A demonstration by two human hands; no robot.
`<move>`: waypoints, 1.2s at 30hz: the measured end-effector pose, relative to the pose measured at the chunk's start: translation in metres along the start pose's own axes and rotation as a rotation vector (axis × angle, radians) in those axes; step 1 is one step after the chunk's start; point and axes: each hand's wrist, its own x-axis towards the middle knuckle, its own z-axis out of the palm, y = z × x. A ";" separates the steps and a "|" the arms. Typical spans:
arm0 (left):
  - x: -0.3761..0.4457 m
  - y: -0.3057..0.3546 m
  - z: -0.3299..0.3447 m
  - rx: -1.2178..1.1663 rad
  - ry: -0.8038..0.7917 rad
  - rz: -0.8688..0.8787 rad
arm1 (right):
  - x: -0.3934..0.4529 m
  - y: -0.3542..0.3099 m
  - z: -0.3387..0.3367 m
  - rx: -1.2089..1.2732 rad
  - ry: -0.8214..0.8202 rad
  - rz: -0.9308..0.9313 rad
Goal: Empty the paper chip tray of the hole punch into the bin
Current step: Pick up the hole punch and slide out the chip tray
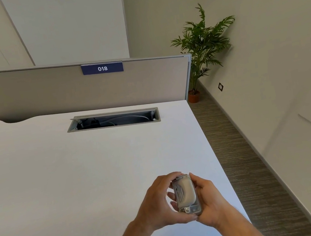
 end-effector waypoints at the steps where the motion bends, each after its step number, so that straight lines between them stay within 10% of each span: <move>1: 0.000 0.000 0.000 -0.003 0.004 -0.003 | -0.001 0.000 0.001 0.004 -0.007 0.002; 30: -0.001 0.009 -0.006 -0.051 0.142 -0.132 | -0.030 0.018 0.000 0.051 -0.141 -0.075; 36: -0.005 0.020 -0.002 0.059 0.069 -0.100 | -0.032 0.012 0.004 -0.169 0.068 -0.290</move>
